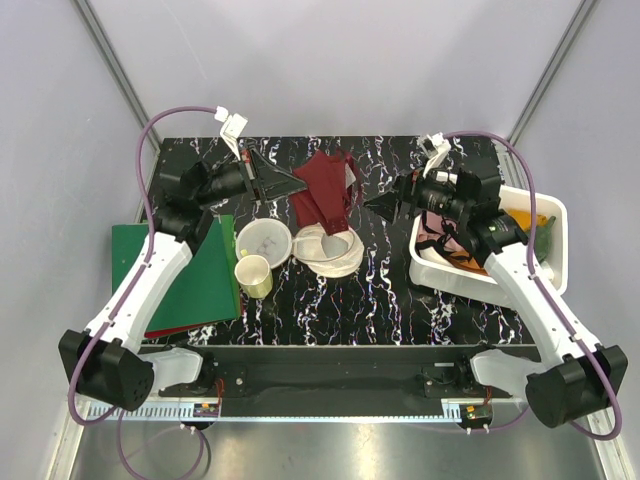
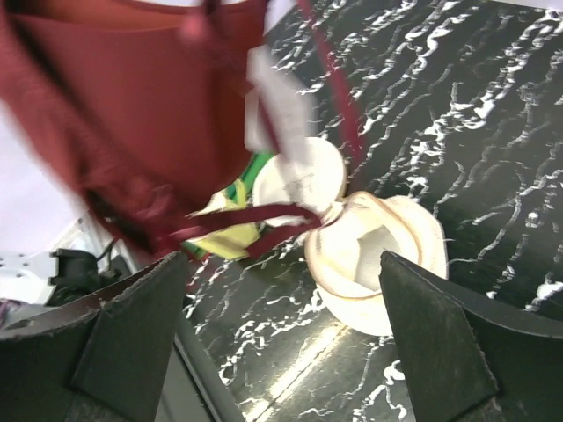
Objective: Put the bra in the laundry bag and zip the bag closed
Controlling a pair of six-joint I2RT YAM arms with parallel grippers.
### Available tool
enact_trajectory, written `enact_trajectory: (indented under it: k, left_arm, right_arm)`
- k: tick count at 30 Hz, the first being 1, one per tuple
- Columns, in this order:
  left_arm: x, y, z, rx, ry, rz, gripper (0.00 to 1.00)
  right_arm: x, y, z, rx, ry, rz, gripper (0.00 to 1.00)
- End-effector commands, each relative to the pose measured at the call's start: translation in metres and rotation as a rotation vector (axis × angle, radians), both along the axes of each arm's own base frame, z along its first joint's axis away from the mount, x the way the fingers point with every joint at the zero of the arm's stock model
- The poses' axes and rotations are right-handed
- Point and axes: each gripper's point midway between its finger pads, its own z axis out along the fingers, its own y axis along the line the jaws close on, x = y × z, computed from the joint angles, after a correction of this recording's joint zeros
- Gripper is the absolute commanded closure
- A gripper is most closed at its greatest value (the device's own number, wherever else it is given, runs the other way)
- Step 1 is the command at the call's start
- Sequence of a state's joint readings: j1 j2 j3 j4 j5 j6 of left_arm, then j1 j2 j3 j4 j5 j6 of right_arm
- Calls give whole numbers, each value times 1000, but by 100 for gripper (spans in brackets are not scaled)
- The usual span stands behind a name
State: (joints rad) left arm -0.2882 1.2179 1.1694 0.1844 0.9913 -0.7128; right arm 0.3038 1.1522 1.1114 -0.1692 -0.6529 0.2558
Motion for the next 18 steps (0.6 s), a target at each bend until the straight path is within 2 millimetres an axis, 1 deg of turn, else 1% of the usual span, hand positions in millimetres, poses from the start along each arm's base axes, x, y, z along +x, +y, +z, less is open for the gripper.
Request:
enact_trajectory:
  k: [1,2,3,5,7,8,9,10,11,12,13,14,15,16,17,18]
  left_arm:
    - [-34,3,30,-51,-100,-112,100]
    - [-36,3,32,-54,-111,-120,100]
    - [-37,3,33,-53,-112,-126,100]
    - [-39,4,33,-50,-109,-129,100]
    - [-41,5,35,-51,-106,-136,100]
    - [-41,4,36,-56,-114,-142,100]
    - [-42,4,36,-61,-102,-144,100]
    - [-41,4,37,-65,-108,-145,100]
    - [-41,4,37,-66,-107,-144,100]
    - [-40,4,35,-69,-92,-146,100]
    - [-39,4,36,-72,-95,-143,100]
    - [-37,5,36,-74,-93,-140,100]
    - [-37,5,35,-77,-79,-142,100]
    - [-37,5,37,-85,-92,-144,100]
    - [-38,5,37,-90,-91,-148,100]
    - [-38,5,37,-96,-80,-152,100]
  right_arm:
    - [16,-5,-11,-39,-8,-44,9]
    - [17,-4,-14,-44,-6,-38,14]
    - [16,-2,-15,-44,-9,-16,16]
    - [16,0,-20,-44,-5,5,19]
    - [9,6,-15,-17,-26,59,19]
    - [8,7,-19,-9,-18,66,20]
    - [6,10,-14,12,-45,88,21]
    - [4,13,-14,30,-33,103,22]
    - [-4,18,-14,54,-34,161,24]
    - [-8,23,-7,89,-52,199,31]
    - [-11,25,-7,110,-49,227,37]
    - [-17,28,-11,125,-31,257,41]
    - [-17,29,-7,147,-35,267,44]
    - [-17,30,-12,155,-18,268,45]
    - [-17,30,-13,163,-16,269,45]
    - [-17,32,-10,178,-28,276,45]
